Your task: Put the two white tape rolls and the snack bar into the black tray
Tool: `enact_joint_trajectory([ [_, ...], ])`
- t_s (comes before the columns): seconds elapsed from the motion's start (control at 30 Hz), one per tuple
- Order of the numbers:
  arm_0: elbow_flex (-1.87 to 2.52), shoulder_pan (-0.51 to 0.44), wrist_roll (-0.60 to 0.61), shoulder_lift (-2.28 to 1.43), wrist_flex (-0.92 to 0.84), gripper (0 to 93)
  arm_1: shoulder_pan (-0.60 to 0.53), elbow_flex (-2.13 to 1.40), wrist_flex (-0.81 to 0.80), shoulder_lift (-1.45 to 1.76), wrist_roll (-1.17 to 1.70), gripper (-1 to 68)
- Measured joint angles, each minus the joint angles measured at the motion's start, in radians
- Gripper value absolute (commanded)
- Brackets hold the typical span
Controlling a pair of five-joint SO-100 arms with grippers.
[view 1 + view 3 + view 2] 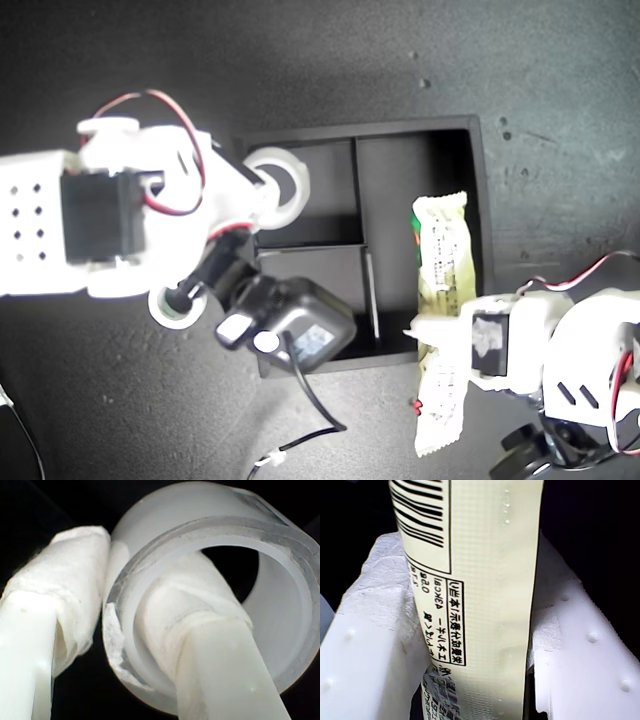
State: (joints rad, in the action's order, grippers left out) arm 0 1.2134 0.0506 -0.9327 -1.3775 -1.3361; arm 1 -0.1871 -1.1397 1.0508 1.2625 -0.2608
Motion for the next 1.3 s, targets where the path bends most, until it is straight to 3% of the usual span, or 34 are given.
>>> enact_joint_trajectory([
  [0.6, -0.152, -0.003, -0.012, 0.124, -0.058, 0.1, 0.018, 0.000, 0.003, 0.000, 0.000, 1.2],
  [0.7, -0.202, -0.009, -0.012, 0.167, -0.086, 2.2, 0.018, -0.003, 0.003, 0.000, 0.000, 6.8],
  [0.87, -0.255, -0.023, -0.032, 0.192, -0.158, 15.9, 0.018, -0.003, 0.055, 0.000, 0.000, 17.3],
  [1.3, -0.591, -0.029, -0.028, 0.367, -0.388, 19.0, 0.040, 0.051, 0.267, 0.000, 0.000, 18.3],
])
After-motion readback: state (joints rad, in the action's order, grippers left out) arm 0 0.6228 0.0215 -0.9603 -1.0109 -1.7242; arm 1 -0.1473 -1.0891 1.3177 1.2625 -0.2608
